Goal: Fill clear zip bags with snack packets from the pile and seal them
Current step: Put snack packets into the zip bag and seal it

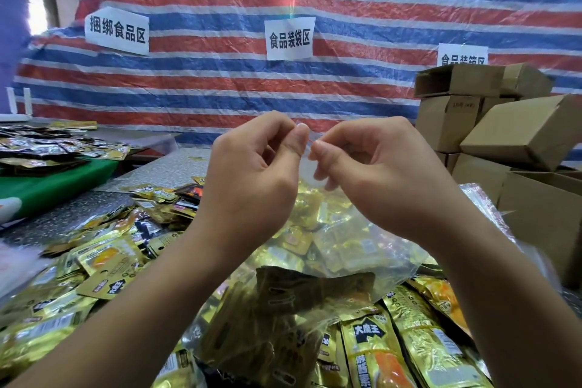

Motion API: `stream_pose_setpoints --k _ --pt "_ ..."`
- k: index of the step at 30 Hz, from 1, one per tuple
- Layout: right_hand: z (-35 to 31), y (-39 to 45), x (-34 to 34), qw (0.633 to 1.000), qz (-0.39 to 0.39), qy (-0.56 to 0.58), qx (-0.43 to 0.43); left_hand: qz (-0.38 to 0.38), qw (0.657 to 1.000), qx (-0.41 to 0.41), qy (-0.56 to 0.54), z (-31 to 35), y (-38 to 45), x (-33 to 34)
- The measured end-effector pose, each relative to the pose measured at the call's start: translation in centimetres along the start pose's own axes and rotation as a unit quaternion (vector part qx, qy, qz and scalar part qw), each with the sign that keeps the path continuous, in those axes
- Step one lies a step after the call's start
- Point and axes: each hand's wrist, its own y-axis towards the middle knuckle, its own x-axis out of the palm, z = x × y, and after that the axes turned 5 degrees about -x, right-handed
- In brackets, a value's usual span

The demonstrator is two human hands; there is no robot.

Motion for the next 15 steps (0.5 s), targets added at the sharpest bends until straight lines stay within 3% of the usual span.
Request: stream_pose_setpoints --k 7,15 --pt "0.04 0.02 0.16 1.000 0.012 -0.004 0.012 0.003 1.000 -0.006 0.004 0.17 -0.12 0.31" --pt "-0.28 -0.24 0.12 0.997 0.032 -0.052 -0.042 0.063 0.998 0.027 0.013 0.93 -0.03 -0.37"
